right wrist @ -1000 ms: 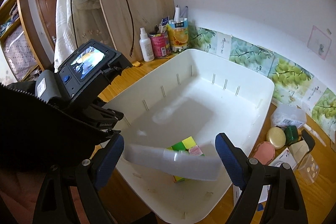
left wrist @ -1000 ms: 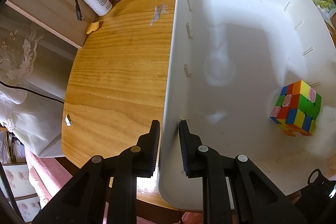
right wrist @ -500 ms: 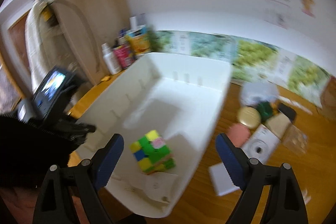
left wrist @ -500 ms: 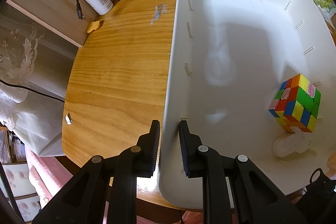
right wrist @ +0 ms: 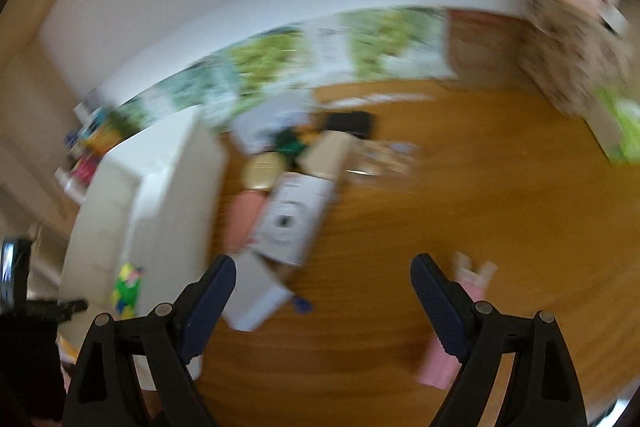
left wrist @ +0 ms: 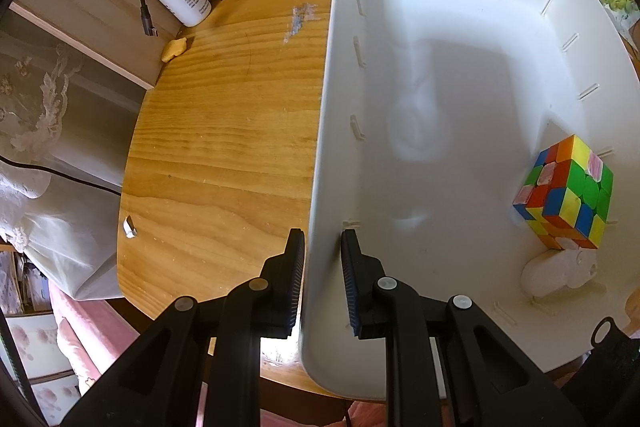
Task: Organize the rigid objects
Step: 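Move the right gripper to the pink hair rollers and grasp them, then carry the pink rollers into the basket and release them with the right gripper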
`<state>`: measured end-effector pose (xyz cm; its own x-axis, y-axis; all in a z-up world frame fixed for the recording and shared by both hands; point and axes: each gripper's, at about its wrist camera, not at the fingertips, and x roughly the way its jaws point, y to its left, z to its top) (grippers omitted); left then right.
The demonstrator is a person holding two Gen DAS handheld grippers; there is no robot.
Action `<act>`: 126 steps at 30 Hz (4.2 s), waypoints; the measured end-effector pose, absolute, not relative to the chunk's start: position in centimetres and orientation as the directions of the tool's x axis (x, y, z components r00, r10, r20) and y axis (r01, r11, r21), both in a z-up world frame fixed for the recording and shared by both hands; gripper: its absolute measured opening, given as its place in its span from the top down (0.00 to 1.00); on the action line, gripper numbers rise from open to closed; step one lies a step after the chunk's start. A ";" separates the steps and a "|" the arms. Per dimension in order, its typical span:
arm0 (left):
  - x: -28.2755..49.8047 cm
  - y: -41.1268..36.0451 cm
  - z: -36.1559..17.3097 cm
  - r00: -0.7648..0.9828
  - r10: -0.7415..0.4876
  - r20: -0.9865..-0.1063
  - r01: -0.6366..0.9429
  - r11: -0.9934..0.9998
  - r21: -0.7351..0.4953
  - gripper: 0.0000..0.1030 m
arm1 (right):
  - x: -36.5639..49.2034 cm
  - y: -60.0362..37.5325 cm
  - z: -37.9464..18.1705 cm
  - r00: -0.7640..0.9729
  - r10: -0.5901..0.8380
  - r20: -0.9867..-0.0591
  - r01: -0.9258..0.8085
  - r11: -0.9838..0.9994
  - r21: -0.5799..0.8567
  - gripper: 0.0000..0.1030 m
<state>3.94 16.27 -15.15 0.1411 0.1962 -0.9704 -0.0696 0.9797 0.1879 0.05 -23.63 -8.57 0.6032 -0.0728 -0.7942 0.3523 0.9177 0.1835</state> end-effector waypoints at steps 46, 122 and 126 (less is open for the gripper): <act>4.1 16.4 -15.5 0.131 0.191 -0.973 -0.077 0.980 0.182 0.80 | -1.5 -26.6 -14.2 0.366 -0.043 -0.930 0.499 0.852 0.158 0.74; 3.8 16.5 -15.5 0.125 0.199 -0.972 -0.087 0.978 0.189 0.79 | 3.3 -12.9 -8.4 0.506 0.195 -0.840 -0.050 0.979 0.198 0.39; 3.8 16.4 -15.5 0.124 0.200 -0.972 -0.087 0.978 0.190 0.79 | 2.6 -14.1 -8.6 0.533 0.168 -0.829 -0.042 0.984 0.173 0.39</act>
<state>3.83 16.43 -15.53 0.1243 0.1998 -0.9719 -0.0868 0.9779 0.1900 2.63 -14.10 -8.56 0.5334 0.1682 -0.8290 -0.0419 0.9841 0.1727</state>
